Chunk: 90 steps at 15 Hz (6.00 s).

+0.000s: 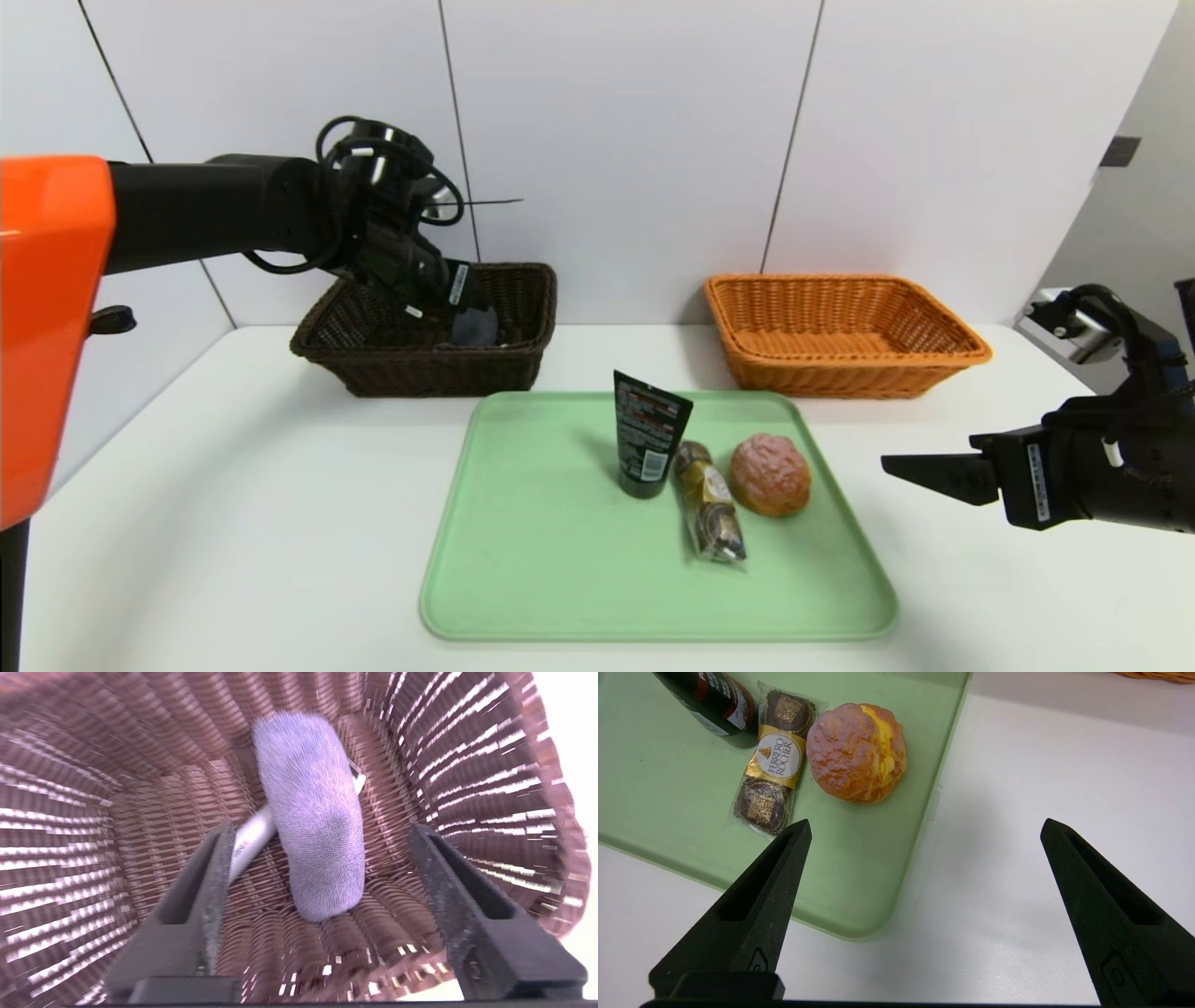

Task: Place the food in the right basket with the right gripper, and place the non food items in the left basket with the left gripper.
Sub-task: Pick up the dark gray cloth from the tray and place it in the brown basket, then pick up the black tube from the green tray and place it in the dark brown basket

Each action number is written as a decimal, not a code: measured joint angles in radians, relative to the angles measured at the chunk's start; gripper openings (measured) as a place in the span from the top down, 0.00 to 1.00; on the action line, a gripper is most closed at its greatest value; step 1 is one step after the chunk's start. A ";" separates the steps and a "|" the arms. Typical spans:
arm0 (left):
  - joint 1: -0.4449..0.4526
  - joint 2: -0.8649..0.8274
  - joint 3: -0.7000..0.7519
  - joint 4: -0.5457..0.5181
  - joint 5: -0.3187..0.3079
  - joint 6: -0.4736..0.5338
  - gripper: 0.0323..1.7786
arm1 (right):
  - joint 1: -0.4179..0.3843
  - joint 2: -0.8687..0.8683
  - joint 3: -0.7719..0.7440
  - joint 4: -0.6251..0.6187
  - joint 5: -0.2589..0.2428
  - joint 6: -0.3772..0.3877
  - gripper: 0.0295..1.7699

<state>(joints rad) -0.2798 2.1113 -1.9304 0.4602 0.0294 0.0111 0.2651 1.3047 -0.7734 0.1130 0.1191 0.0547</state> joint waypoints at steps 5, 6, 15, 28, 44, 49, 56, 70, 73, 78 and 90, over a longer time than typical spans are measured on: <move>-0.036 -0.127 0.029 0.013 -0.143 -0.073 0.15 | 0.000 -0.007 0.011 -0.020 0.000 0.000 0.04; -0.058 -0.157 0.060 0.023 -0.189 -0.093 0.14 | 0.000 -0.008 0.013 -0.024 0.000 0.000 0.04; -0.220 -0.339 0.519 -0.234 -0.610 0.081 0.07 | 0.000 -0.005 0.022 -0.024 0.000 -0.001 0.04; -0.222 -0.201 0.701 -0.469 -0.834 0.550 0.05 | 0.000 -0.015 0.054 -0.024 -0.008 -0.001 0.04; -0.238 -0.016 0.569 -0.550 -0.806 0.475 0.05 | -0.004 -0.003 0.055 -0.024 -0.009 0.000 0.04; -0.271 0.009 0.522 -0.551 -0.804 0.434 0.05 | -0.009 -0.003 0.057 -0.024 -0.008 0.000 0.04; -0.286 0.025 0.510 -0.551 -0.804 0.414 0.47 | -0.009 -0.003 0.057 -0.024 -0.007 0.000 0.04; -0.277 -0.179 0.512 -0.547 -0.692 0.315 0.83 | -0.009 -0.004 0.065 -0.026 -0.007 -0.001 0.04; -0.276 -0.223 0.433 -0.545 -0.465 0.237 0.83 | -0.009 -0.004 0.064 -0.026 -0.007 -0.001 0.04; -0.168 -0.239 0.355 -0.547 -0.229 0.174 0.83 | -0.009 -0.009 0.066 -0.026 -0.008 -0.001 0.04; -0.036 -0.087 0.313 -0.569 -0.230 0.121 0.83 | -0.003 -0.013 0.079 -0.026 -0.004 -0.003 0.04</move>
<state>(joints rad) -0.3155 2.0238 -1.6174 -0.1085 -0.2004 0.1326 0.2626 1.2913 -0.6940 0.0870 0.1149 0.0519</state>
